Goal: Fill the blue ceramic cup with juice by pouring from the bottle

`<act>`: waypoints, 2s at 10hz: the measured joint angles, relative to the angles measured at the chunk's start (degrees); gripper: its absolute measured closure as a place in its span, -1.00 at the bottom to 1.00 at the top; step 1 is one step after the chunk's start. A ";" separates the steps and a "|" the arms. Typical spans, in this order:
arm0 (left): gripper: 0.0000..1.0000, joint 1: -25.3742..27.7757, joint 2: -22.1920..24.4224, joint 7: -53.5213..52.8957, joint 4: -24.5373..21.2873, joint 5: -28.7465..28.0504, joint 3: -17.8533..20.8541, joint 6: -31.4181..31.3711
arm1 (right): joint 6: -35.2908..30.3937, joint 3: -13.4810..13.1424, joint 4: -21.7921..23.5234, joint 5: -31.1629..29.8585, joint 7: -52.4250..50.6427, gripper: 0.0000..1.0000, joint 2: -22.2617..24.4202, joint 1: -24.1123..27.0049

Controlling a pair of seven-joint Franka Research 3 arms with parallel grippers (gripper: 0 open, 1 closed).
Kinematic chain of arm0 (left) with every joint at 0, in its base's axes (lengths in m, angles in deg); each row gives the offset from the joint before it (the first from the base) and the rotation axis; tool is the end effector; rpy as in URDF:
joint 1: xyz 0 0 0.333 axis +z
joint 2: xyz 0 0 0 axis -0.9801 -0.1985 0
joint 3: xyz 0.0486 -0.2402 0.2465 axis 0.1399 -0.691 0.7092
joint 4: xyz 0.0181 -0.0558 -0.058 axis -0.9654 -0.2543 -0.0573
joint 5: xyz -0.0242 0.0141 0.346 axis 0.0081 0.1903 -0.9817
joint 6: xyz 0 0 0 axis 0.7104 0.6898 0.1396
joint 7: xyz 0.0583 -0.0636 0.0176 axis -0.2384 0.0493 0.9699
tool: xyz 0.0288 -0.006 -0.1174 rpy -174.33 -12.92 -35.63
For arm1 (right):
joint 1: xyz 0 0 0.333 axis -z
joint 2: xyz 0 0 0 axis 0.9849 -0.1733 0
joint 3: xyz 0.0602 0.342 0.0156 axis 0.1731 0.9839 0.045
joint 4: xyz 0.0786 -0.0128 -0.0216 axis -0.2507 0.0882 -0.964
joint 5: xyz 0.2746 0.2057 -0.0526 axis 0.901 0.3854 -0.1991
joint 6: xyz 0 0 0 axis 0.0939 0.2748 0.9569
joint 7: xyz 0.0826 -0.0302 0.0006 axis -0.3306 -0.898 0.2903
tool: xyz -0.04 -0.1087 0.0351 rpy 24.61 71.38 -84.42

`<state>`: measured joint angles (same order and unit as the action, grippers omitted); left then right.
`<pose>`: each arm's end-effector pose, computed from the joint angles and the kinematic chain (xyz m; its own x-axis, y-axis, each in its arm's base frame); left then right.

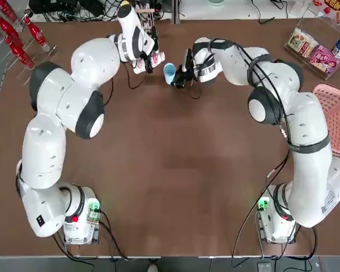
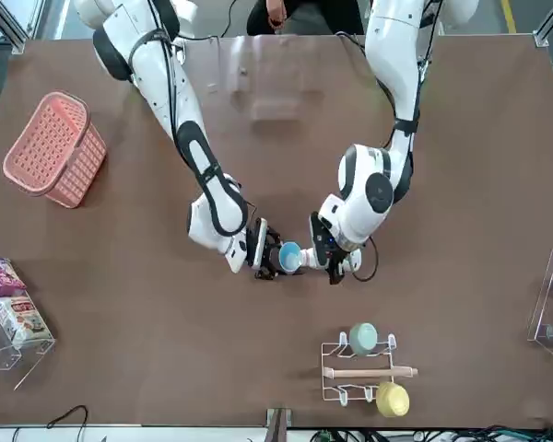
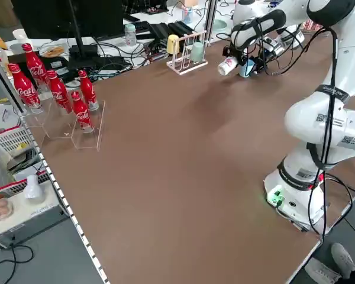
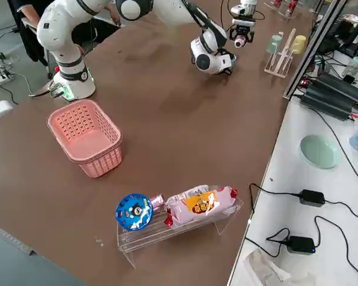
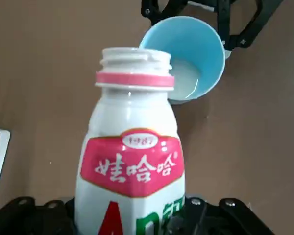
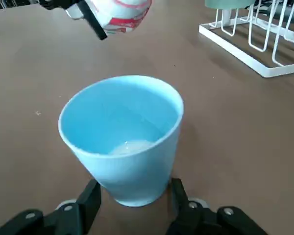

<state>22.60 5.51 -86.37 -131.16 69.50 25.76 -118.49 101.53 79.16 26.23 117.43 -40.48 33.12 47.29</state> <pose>0.5765 -0.3511 0.2937 0.1715 -0.9582 0.2290 -0.9796 -0.1906 -0.0638 0.5802 0.4143 0.1576 0.1823 0.5405 0.8213 0.9727 -0.2213 -0.0703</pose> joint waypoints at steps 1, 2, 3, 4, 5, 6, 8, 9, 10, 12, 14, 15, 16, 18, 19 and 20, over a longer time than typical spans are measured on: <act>0.07 -0.83 -0.27 2.11 0.11 -1.20 0.61 0.00 | 0.00 0.00 0.00 0.10 0.00 -0.33 0.00 0.00; 0.07 -1.53 -0.54 3.57 0.33 -1.91 0.85 0.00 | 0.00 0.00 -0.01 0.25 0.00 -0.33 0.00 0.00; 0.07 -2.09 -0.87 4.40 0.55 -2.22 0.90 0.00 | 0.00 0.00 -0.01 0.34 0.00 -0.33 0.00 0.00; 0.07 -2.45 -1.16 4.78 0.70 -2.38 0.96 0.00 | 0.01 0.00 -0.01 0.41 0.00 -0.33 0.00 0.00; 0.07 -2.78 -1.41 4.82 0.78 -2.55 1.15 0.00 | 0.01 0.00 -0.01 0.47 0.00 -0.33 0.00 0.00; 0.07 -3.45 -1.68 4.82 0.78 -2.66 1.87 0.00 | 0.01 0.00 -0.01 0.51 0.00 -0.33 0.00 0.00; 0.07 -5.68 -2.27 5.13 0.83 -2.66 4.18 0.00 | 0.01 0.00 -0.01 0.57 0.00 -0.33 0.00 0.00; 0.07 -6.19 -2.43 5.37 0.88 -3.38 4.48 0.00 | 0.02 0.00 -0.01 0.60 0.00 -0.33 0.00 0.00; 0.07 -6.41 -2.53 5.89 1.12 -5.15 4.53 0.00 | 0.03 -0.01 -0.01 0.67 0.00 -0.33 0.00 0.00; 0.07 -6.44 -2.58 8.22 2.28 -7.85 4.54 0.19 | 0.05 -0.06 -0.01 0.77 0.00 -0.33 0.00 0.00; 0.07 -6.58 -2.91 8.56 2.40 -8.02 4.56 0.22 | 0.05 -0.16 -0.02 0.80 0.00 -0.33 0.00 0.01; 0.07 -6.89 -3.14 8.58 2.41 -8.18 4.78 0.22 | 0.05 -0.18 -0.03 0.81 0.00 -0.33 0.00 0.01; 0.07 -7.49 -3.24 8.59 2.42 -8.76 5.43 0.22 | 0.06 -0.19 -0.04 0.81 0.00 -0.33 0.00 0.01; 0.08 -8.43 -3.26 8.71 2.44 -9.97 6.31 0.22 | 0.06 -0.20 -0.07 0.81 0.00 -0.33 0.00 0.01; 0.09 -8.59 -3.29 8.86 2.44 -10.55 6.38 0.22 | 0.06 -0.20 -0.09 0.82 0.00 -0.33 0.00 0.01; 0.09 -8.88 -3.36 9.39 2.44 -10.96 6.51 0.22 | 0.06 -0.20 -0.11 0.82 0.00 -0.33 0.00 0.01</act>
<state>13.72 2.15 -76.98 -128.72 58.54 32.28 -118.26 101.59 78.96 26.12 118.25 -40.48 33.12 47.30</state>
